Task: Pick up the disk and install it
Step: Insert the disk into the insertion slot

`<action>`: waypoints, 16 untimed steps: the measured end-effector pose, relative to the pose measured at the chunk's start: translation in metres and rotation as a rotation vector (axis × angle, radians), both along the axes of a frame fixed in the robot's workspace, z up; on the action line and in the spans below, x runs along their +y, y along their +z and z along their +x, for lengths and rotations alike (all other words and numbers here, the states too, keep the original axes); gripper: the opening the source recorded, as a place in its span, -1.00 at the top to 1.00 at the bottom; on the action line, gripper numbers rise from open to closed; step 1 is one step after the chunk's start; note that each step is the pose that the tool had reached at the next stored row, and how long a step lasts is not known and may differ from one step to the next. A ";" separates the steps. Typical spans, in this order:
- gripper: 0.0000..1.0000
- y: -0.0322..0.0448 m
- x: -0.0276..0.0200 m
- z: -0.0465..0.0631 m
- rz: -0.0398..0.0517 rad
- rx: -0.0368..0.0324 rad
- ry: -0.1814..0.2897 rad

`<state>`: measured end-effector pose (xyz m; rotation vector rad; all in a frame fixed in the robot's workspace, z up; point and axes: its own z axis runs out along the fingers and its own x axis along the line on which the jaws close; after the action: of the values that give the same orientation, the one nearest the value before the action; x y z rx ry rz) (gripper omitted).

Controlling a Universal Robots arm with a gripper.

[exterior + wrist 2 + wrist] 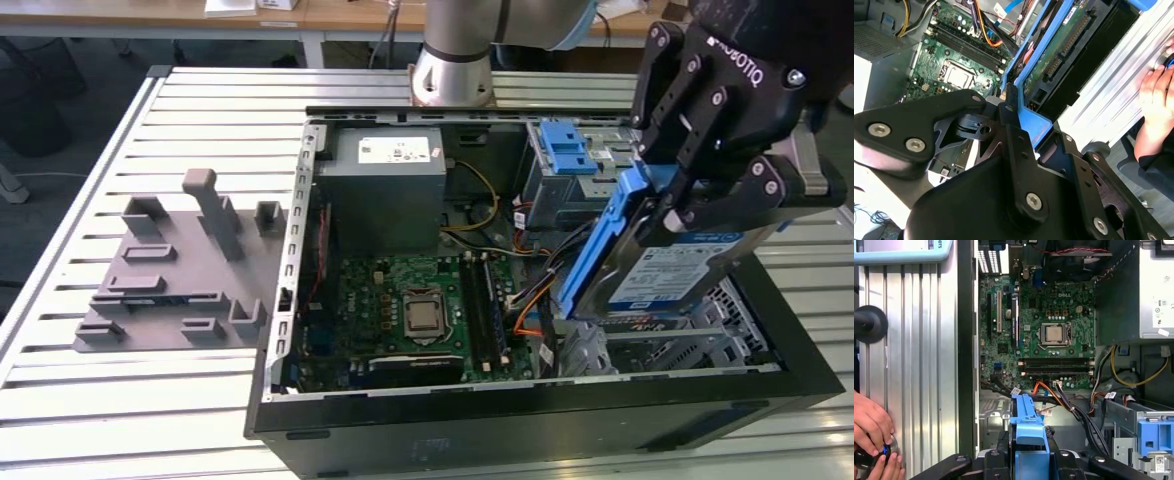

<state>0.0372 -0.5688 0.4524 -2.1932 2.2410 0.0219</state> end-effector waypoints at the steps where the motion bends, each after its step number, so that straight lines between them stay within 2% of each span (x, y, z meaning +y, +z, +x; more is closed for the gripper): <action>1: 0.27 -0.0001 0.0000 0.001 0.0000 0.0000 0.000; 16: 0.27 -0.0033 0.0000 0.019 0.0000 0.0003 0.000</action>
<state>0.0562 -0.5688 0.4491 -2.1933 2.2412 0.0223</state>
